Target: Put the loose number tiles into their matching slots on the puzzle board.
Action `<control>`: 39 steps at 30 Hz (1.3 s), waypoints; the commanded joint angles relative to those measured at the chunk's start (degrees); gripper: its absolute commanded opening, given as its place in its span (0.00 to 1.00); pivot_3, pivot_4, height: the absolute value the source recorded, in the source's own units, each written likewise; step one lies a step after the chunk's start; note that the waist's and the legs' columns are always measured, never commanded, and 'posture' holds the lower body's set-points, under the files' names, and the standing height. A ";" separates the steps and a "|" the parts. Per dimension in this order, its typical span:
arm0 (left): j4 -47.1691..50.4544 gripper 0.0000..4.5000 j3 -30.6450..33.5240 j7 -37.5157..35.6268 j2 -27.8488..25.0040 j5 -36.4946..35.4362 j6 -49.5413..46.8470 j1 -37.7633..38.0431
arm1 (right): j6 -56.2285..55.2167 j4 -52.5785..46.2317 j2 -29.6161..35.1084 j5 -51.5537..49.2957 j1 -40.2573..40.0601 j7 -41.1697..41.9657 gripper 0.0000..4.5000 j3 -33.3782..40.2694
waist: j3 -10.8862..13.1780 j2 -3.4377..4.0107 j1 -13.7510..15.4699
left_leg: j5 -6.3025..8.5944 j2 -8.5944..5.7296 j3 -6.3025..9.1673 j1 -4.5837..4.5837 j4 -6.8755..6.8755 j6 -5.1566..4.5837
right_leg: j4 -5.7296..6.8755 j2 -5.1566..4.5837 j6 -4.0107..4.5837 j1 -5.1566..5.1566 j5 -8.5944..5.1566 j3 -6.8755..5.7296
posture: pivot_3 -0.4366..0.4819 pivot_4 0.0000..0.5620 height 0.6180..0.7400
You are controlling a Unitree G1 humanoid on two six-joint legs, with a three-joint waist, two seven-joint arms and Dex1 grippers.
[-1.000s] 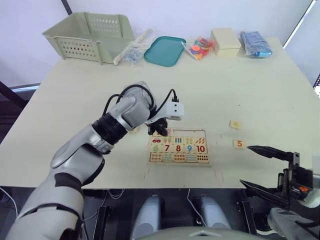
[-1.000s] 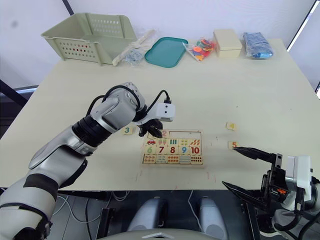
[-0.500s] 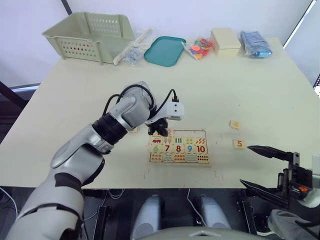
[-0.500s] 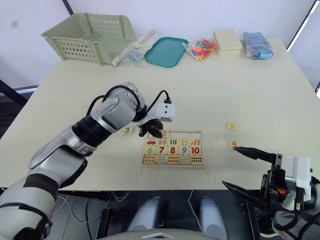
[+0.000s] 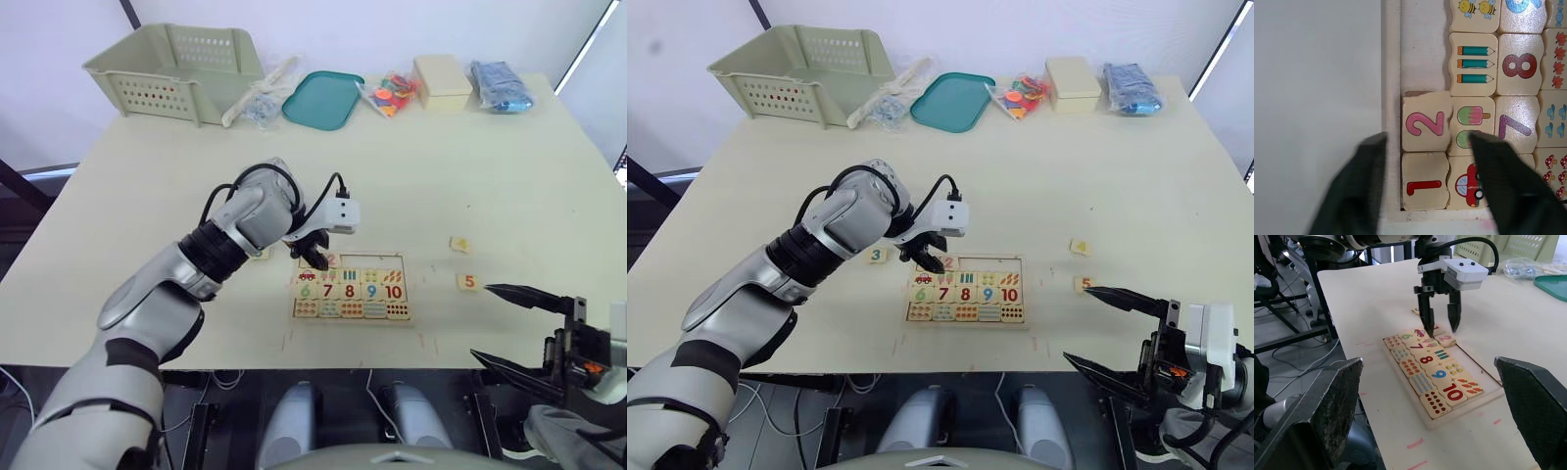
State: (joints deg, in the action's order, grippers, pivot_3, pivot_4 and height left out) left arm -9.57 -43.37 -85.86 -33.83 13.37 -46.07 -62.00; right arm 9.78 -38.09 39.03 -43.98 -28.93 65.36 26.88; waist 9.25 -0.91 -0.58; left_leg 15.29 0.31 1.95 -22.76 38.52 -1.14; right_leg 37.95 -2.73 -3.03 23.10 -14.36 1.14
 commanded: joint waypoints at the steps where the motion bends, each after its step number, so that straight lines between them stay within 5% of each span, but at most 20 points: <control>1: 1.65 0.99 1.17 0.17 -0.42 -0.02 0.09 -0.87 | -0.97 -0.66 -0.10 -0.52 0.04 0.36 1.00 0.35 | 0.00 0.00 0.00 | 0.00 0.00 0.00 0.00 0.00 0.00 | 0.00 0.00 0.00 0.00 0.00 0.00 | 0.48 0.27 1.00; 8: 0.32 0.99 4.02 -0.25 -0.64 -2.01 -0.02 -2.23 | -0.86 -0.81 -0.04 -0.63 0.11 0.39 1.00 0.58 | 0.00 0.00 0.00 | 0.00 0.00 0.00 0.00 0.00 0.00 | 0.00 0.00 0.00 0.00 0.00 0.00 | 0.48 0.27 1.00; 16: -2.21 0.99 18.18 1.43 2.43 -14.23 6.48 -0.86 | -1.12 -0.50 -0.23 -0.38 0.61 0.33 1.00 0.18 | -0.02 0.04 0.00 | 0.00 0.01 0.00 0.00 0.01 0.00 | -0.01 -0.01 0.00 0.00 0.00 0.00 | 0.48 0.27 1.00; 24: -7.37 0.99 16.98 3.53 3.37 -12.72 19.81 1.91 | -1.03 -0.17 -0.22 -0.18 1.37 0.34 1.00 -0.16 | -0.01 0.03 0.08 | 0.00 -0.01 -0.01 0.00 0.03 0.00 | 0.01 -0.03 0.00 0.00 0.01 0.00 | 0.48 0.27 1.00; 27: -8.01 0.80 16.07 2.32 3.24 -12.61 20.36 2.12 | -1.23 -0.44 -0.58 0.16 0.94 0.21 1.00 -0.25 | -0.01 0.03 0.06 | 0.00 -0.01 -0.02 0.00 0.04 0.00 | 0.02 -0.03 -0.01 0.00 0.01 0.01 | 0.48 0.27 1.00; 34: -8.65 0.00 15.20 1.60 3.34 -11.58 21.65 2.90 | -1.53 -0.87 -1.26 0.62 0.39 -0.24 1.00 -0.37 | -0.01 0.03 0.03 | 0.00 -0.01 -0.01 0.00 0.04 0.00 | 0.02 -0.02 -0.01 0.00 0.01 0.00 | 0.48 0.27 1.00; 39: -10.33 0.00 13.82 1.73 3.69 -9.65 22.68 3.01 | -1.70 -1.04 -1.47 0.88 0.29 -0.73 1.00 -0.78 | -0.01 0.03 0.02 | 0.00 -0.02 -0.01 0.00 0.04 0.00 | 0.02 -0.02 -0.01 0.00 0.01 0.00 | 0.48 0.27 1.00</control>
State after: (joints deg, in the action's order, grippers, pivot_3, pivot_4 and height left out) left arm -20.04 -29.84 -83.79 -30.11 3.25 -24.27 -58.38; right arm 9.10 -37.42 37.80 -42.73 -28.50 64.67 25.59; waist 9.24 -0.88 -0.55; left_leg 15.29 0.29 1.93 -22.76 38.56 -1.13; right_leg 37.97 -2.75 -3.04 23.10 -14.36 1.14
